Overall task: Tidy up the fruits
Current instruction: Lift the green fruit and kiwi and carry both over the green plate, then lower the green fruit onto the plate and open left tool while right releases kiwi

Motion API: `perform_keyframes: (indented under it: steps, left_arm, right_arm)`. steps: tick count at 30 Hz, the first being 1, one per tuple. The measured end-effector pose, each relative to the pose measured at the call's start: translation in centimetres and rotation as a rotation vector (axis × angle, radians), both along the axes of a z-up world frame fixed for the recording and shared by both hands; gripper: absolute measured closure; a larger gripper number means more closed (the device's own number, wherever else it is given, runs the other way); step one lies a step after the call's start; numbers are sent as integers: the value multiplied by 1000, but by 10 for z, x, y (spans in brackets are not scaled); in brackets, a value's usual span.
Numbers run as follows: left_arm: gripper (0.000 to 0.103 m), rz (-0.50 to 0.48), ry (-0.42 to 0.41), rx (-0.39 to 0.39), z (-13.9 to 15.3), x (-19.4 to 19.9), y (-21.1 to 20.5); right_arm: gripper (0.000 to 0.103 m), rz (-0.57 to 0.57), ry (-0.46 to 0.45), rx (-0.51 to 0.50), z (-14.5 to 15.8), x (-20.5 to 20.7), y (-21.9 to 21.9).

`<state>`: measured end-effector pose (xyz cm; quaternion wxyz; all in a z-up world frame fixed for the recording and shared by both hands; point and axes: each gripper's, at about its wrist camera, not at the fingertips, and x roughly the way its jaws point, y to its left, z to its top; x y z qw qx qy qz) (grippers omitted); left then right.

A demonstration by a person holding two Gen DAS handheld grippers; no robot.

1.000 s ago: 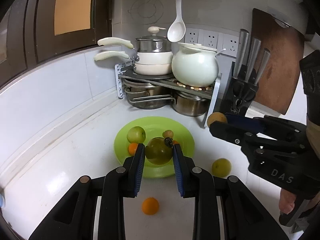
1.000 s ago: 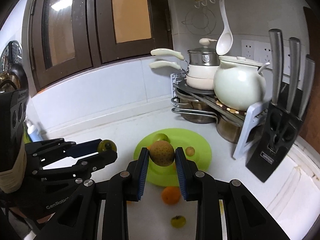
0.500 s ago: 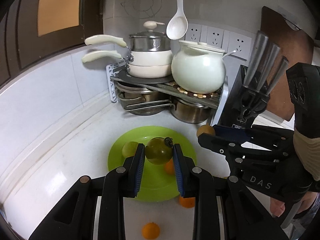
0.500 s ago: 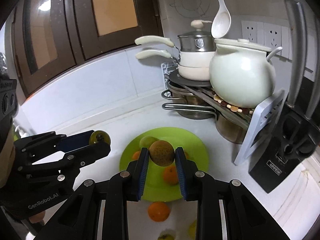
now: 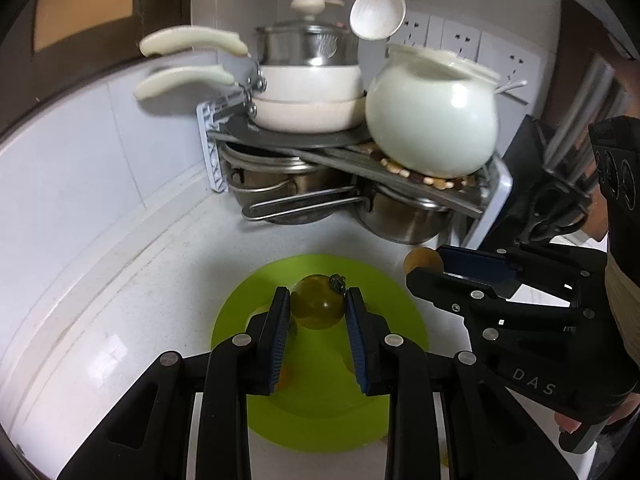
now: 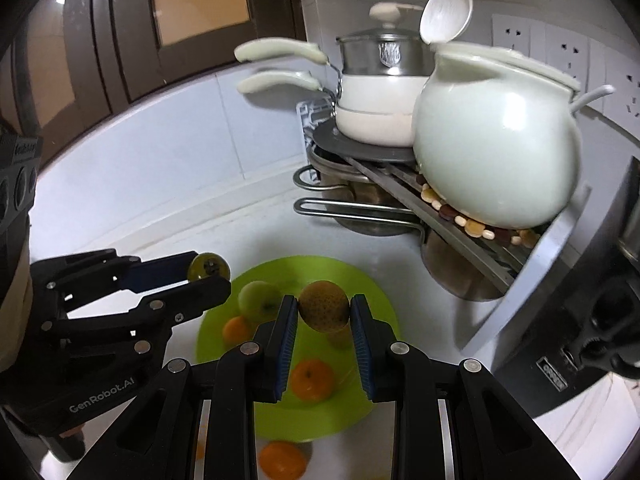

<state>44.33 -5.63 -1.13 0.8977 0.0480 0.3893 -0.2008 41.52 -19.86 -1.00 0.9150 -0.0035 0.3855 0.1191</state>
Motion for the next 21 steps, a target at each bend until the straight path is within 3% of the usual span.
perform_keyframes:
  steps: [8, 21]
  left_arm:
    - [75, -15, 46, 39, -27, 37, -7]
    - [75, -40, 120, 71, -62, 74, -15]
  right_arm:
    - [75, 11, 94, -24, -31, 37, 7]
    - [75, 36, 156, -68, -62, 65, 9]
